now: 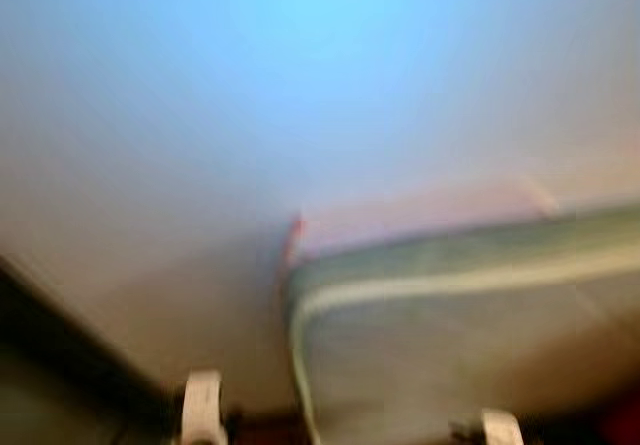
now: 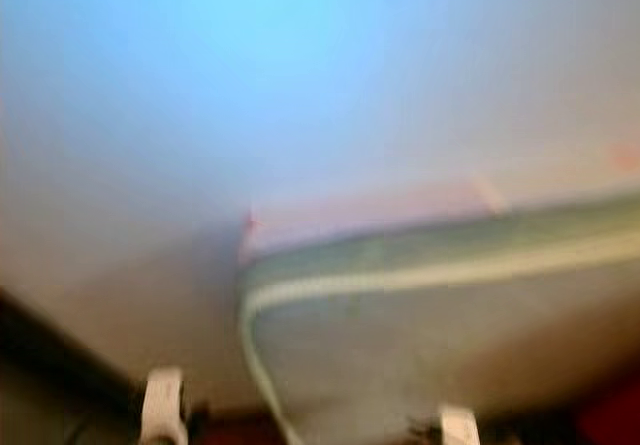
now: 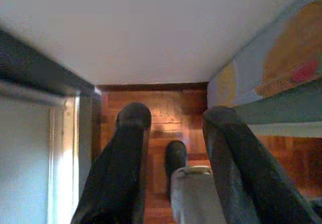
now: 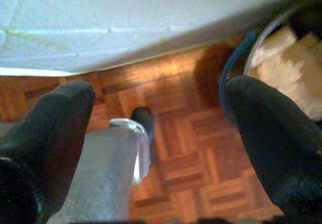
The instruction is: Clean up the room
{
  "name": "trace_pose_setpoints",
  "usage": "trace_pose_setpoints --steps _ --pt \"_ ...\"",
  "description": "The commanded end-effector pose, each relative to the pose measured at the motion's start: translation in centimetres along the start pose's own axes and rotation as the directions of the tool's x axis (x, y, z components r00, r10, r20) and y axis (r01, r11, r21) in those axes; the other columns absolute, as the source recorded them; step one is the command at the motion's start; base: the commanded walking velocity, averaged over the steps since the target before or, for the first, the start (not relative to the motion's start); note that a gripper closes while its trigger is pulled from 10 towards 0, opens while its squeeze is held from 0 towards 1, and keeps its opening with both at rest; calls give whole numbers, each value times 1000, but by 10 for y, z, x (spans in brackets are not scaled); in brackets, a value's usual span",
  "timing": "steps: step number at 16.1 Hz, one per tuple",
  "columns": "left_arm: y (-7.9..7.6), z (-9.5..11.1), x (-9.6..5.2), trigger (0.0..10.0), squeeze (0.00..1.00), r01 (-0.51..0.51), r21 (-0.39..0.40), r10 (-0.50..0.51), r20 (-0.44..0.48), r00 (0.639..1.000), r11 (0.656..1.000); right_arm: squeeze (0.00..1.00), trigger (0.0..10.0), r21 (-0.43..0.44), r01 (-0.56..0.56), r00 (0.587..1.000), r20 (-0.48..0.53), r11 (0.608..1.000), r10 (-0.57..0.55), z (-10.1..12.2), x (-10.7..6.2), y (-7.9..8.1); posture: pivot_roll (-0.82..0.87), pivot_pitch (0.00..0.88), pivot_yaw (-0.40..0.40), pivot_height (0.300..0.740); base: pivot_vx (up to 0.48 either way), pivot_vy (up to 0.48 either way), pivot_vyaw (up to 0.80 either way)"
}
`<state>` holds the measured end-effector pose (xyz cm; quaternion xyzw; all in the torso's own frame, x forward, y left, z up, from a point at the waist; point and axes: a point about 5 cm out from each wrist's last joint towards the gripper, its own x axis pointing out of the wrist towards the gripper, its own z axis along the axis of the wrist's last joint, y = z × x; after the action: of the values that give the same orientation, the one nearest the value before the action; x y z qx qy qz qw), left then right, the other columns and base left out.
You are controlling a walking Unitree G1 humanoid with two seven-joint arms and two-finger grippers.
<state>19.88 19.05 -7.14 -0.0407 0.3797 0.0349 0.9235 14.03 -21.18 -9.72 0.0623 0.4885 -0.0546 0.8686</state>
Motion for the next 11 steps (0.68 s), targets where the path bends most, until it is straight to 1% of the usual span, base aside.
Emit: trace_pose_setpoints --steps 1,3,4,5,11 --pt "18 -1 1 10000 0 -22 78 34 -160 987 997 0 10000 -80 -68 996 45 994 72 42 7 10 -25 0 -5 740 0 0 800" --pt "18 -2 1 10000 0 -22 78 34 -161 986 997 0 10000 -72 -68 996 47 995 71 42 7 10 -23 0 -5 740 0 0 722" --pt "18 -2 1 10000 0 -23 77 35 -161 986 997 0 10000 -44 -68 996 48 997 70 41 7 10 -25 0 -4 740 0 0 0" --pt "18 -2 1 10000 0 -23 77 35 -162 986 997 0 10000 -40 -67 996 49 997 69 41 7 10 -24 0 -4 740 0 0 0" --pt "18 -3 1 10000 0 -21 68 31 -160 987 997 0 10000 -46 -63 997 43 997 65 39 7 9 -25 0 -4 740 0 0 0"
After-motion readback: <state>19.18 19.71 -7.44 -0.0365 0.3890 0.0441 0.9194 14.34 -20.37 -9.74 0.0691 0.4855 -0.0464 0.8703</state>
